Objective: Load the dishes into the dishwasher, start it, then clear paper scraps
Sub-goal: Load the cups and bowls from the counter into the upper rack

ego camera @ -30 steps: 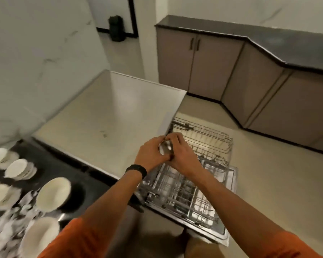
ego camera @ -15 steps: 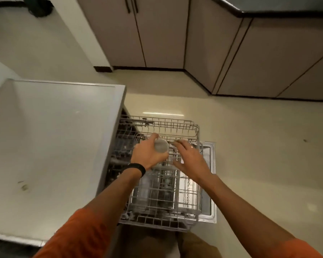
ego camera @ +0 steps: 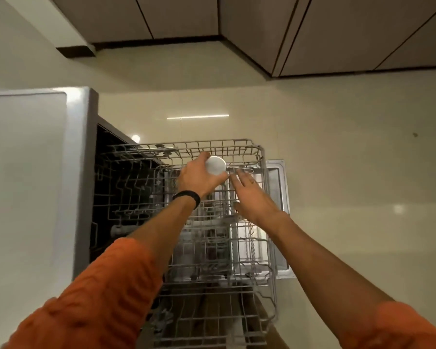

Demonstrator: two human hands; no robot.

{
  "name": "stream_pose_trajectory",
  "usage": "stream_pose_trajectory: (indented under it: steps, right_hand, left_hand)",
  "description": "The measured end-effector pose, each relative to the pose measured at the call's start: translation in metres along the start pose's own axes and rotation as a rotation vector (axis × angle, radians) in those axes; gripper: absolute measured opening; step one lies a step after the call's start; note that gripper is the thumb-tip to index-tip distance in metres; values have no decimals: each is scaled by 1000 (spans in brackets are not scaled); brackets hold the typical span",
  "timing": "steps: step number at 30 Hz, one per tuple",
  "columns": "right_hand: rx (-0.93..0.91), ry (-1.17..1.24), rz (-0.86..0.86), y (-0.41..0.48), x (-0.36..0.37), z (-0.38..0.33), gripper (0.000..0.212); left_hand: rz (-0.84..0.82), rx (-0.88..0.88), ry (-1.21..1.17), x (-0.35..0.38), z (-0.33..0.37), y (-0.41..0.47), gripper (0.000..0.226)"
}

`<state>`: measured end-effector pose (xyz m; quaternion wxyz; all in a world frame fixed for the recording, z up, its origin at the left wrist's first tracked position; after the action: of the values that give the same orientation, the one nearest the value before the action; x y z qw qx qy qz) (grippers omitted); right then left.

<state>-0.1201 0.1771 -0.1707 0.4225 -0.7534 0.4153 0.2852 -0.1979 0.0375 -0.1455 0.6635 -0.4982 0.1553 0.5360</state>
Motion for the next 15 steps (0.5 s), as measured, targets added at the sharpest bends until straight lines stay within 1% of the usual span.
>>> stream_pose_trajectory:
  steps: [4, 6, 8, 11, 15]
  right_hand:
    - [48, -11, -53, 34, 20, 19, 83]
    - [58, -46, -74, 45, 27, 26, 82]
    - [73, -69, -112, 53, 32, 34, 82]
    - [96, -81, -185, 58, 38, 44, 87]
    - [132, -72, -228, 61, 42, 52, 89]
  left_hand:
    - [-14, 3, -3, 33, -11, 34, 77]
    - [-14, 0, -13, 46, -15, 41, 72]
    - [7, 0, -12, 56, -19, 47, 68]
    - [47, -5, -20, 65, -23, 54, 72]
    - [10, 8, 14, 76, -25, 62, 54]
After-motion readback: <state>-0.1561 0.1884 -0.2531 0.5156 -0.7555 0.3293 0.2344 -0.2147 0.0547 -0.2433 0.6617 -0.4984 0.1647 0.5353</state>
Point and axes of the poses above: each hand's wrist, its own y-axis towards the middle knuckle, its own x-axis out of the palm, z = x × y, the point moved 6 cm from there along y, towards the middle knuckle, and after that the axes turned 9 degrees about -x, right-handed, at the moved point
